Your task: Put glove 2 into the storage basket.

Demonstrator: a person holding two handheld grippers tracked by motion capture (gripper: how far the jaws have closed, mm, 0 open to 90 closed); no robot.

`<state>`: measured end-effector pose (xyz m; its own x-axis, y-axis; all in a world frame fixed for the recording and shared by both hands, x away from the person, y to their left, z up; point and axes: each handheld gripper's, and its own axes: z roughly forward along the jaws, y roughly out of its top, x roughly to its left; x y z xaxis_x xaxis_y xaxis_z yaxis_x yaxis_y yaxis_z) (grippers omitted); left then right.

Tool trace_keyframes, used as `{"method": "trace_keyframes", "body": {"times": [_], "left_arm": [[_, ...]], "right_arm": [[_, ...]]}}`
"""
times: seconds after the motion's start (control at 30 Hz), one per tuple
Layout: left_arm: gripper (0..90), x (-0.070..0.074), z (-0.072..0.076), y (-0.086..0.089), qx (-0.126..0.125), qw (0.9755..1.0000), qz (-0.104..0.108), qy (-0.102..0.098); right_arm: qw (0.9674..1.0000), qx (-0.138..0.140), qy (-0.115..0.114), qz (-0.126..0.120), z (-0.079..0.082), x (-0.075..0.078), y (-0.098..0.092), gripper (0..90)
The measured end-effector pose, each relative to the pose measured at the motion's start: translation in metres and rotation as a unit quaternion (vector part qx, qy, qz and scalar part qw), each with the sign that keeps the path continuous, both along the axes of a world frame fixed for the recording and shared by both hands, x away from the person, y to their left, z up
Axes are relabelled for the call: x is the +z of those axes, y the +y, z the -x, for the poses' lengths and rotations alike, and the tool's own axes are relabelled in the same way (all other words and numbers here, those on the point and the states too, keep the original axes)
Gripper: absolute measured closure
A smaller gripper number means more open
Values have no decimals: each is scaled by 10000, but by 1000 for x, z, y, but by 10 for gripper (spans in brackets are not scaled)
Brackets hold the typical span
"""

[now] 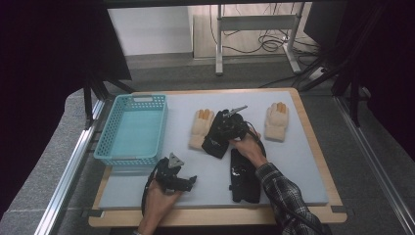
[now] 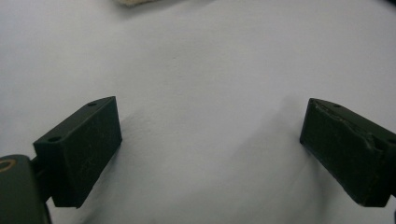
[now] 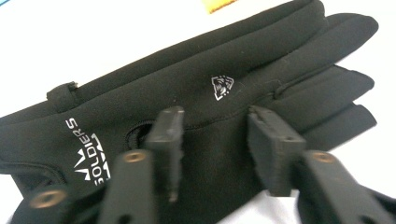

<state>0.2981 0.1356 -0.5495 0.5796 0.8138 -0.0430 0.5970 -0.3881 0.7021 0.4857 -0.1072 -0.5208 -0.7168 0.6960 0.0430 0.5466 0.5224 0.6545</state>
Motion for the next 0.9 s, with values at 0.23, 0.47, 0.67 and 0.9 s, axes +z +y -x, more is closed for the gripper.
{"method": "trace_keyframes", "body": {"times": [0.23,0.47,0.67,0.9], "left_arm": [[56,0,0,0,-1,10000,-21,6],[55,0,0,0,-2,10000,-22,7],[56,0,0,0,-2,10000,-4,-6],[56,0,0,0,0,10000,-11,4]], "right_arm": [[9998,38,-69,181,5,11,-4,881],[9996,182,-195,17,17,34,-12,882],[9987,331,-371,-108,33,58,-18,882],[9975,484,-388,-345,57,80,-36,882]]}}
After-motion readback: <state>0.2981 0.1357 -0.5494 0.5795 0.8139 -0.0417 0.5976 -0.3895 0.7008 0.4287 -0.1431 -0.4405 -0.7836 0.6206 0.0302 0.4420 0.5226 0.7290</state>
